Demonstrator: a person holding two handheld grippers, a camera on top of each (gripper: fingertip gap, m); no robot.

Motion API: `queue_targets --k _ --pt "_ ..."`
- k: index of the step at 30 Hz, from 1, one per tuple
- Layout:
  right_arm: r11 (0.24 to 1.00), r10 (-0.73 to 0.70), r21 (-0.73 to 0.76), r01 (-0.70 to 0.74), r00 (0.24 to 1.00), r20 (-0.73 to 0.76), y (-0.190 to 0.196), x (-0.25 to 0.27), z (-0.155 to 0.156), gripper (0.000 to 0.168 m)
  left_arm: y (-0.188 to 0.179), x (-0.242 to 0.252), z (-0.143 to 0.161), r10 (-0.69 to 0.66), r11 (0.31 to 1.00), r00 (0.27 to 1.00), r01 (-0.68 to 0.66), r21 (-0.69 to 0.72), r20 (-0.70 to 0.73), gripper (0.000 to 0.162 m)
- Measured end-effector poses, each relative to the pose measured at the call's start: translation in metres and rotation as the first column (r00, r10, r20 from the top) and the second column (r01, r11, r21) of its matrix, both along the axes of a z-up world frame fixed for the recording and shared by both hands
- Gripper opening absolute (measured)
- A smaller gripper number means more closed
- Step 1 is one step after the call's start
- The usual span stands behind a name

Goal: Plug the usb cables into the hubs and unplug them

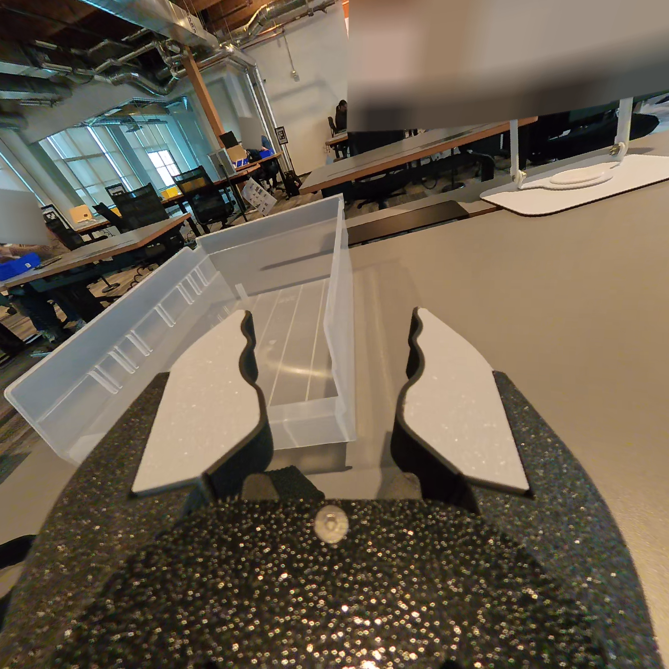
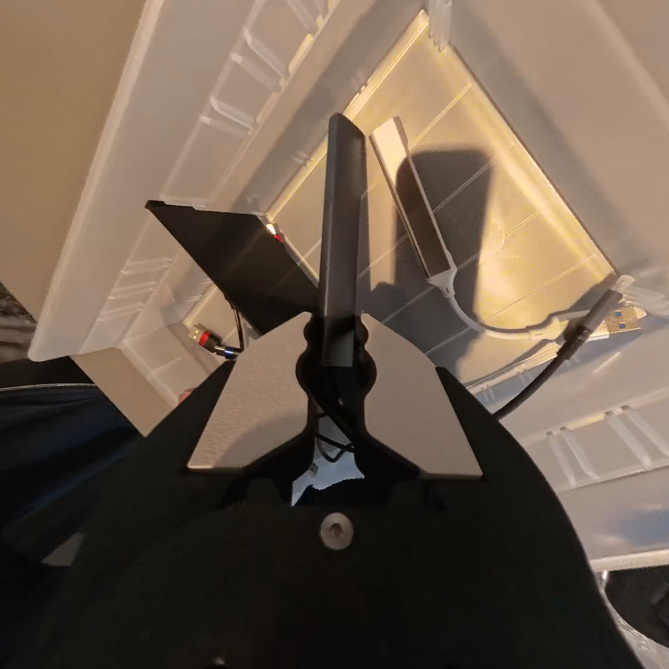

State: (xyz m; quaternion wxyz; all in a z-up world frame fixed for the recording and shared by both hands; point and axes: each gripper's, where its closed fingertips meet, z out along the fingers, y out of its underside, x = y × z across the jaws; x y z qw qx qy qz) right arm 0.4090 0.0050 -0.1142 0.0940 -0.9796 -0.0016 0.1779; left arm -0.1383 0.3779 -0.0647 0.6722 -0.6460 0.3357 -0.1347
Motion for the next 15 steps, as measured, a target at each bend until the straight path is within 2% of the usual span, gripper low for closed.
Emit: queue_targets --k 8,14,15 --pt "1.000 0.025 0.007 -0.026 0.991 0.132 -0.002 0.010 0.006 0.019 0.000 -0.001 0.001 0.000 1.000 1.000 0.000 0.000 0.011 0.081" --pt "0.991 -0.038 0.134 0.006 0.971 0.237 0.009 0.023 0.030 0.018 0.000 -0.001 0.001 0.000 1.000 1.000 -0.001 0.001 0.013 0.081" --pt "0.987 -0.055 0.159 0.014 0.965 0.255 0.011 0.025 0.036 0.014 0.000 -0.001 0.001 0.001 1.000 1.000 -0.001 0.001 0.013 0.081"
